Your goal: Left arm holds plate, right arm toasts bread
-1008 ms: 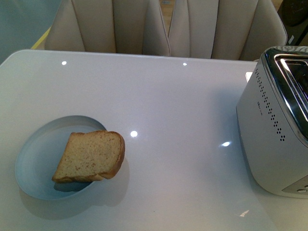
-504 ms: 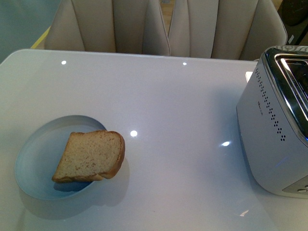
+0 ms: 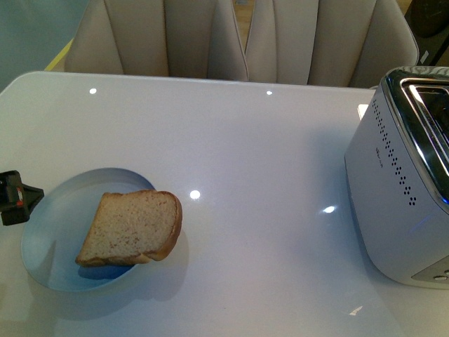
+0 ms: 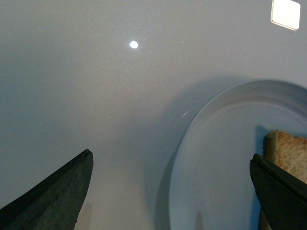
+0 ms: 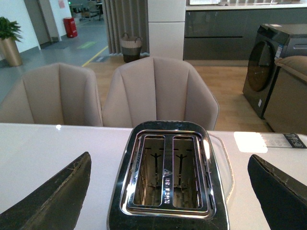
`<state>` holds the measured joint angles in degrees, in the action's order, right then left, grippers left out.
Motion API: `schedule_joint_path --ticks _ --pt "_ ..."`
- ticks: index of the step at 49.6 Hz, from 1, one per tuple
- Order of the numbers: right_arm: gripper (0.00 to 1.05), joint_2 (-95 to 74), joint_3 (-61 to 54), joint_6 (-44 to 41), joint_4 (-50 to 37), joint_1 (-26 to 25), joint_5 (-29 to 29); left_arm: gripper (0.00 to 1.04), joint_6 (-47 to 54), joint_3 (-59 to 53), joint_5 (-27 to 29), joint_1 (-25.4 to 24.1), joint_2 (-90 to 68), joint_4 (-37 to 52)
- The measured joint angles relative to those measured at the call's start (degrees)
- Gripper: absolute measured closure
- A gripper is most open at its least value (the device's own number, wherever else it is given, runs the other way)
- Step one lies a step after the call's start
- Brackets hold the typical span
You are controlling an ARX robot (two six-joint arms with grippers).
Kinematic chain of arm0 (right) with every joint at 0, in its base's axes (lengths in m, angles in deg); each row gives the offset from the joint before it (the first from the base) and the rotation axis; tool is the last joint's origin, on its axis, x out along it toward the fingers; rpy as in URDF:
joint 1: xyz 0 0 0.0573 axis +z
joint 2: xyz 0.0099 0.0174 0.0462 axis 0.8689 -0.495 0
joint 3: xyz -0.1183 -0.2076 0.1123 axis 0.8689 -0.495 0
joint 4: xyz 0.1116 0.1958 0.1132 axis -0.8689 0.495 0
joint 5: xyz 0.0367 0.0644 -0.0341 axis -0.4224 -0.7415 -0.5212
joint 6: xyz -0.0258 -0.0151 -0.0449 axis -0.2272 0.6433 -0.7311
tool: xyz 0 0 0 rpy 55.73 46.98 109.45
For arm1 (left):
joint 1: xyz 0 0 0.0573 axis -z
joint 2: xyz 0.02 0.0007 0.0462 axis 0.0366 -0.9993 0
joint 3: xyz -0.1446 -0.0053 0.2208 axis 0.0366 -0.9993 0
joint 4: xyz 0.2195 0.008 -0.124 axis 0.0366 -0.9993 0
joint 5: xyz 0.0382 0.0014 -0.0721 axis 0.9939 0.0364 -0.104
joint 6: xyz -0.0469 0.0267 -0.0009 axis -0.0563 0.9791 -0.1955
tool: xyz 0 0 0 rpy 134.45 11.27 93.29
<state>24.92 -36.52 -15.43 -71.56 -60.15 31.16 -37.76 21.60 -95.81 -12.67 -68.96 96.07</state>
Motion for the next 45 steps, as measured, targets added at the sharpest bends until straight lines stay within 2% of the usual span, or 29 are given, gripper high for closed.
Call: schedule_joint_path --ticks 8,21,37,45 --pt "0.09 0.0 0.0 0.0 0.0 0.0 0.0 0.07 -0.2 1.5 -2.4 0.5 -3.6 -1.2" --pt "0.09 0.0 0.0 0.0 0.0 0.0 0.0 0.09 0.8 3.5 -3.2 1.1 -6.3 -4.8" --pt "0.09 0.0 0.0 0.0 0.0 0.0 0.0 0.41 1.7 4.8 -2.8 1.2 -7.6 -8.3" --pt "0.09 0.0 0.0 0.0 0.0 0.0 0.0 0.67 1.8 5.4 -2.8 1.2 -7.9 -9.9"
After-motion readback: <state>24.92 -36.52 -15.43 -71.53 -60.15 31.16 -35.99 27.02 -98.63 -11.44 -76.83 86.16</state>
